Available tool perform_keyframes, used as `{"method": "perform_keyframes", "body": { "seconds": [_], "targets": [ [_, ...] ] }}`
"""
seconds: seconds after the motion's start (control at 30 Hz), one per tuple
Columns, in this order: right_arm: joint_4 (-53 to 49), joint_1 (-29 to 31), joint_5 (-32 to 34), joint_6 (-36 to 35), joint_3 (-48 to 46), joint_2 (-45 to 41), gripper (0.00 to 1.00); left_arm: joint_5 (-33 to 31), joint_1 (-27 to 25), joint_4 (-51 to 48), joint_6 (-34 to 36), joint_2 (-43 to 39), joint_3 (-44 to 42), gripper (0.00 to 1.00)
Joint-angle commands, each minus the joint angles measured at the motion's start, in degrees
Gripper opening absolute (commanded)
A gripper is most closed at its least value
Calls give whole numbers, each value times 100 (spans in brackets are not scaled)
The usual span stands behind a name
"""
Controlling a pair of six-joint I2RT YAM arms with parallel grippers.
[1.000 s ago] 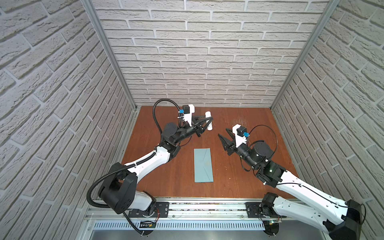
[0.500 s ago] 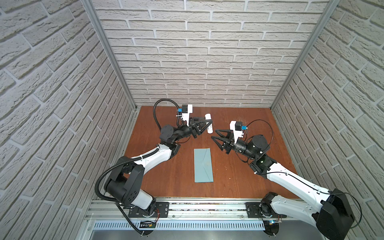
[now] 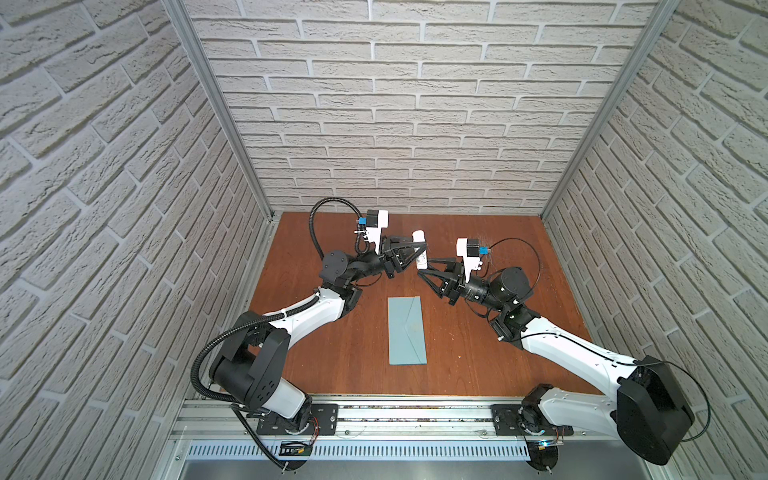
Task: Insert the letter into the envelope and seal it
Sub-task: 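Close the right gripper on the glue stick body again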
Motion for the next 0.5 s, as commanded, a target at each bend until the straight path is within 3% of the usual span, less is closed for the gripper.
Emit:
{"method": "perform_keyframes", "body": {
  "seconds": [0.0,0.27,0.47],
  "targets": [
    [460,-23,-172,96,186,-2,39,101,-40,515,26,36,195,0],
    [643,-23,-700,200,359,217,13,-19,-67,518,52,86,194,0],
    [839,-16,-520,291,284,157,6,-405,-64,481,134,97,115,0]
  ]
}}
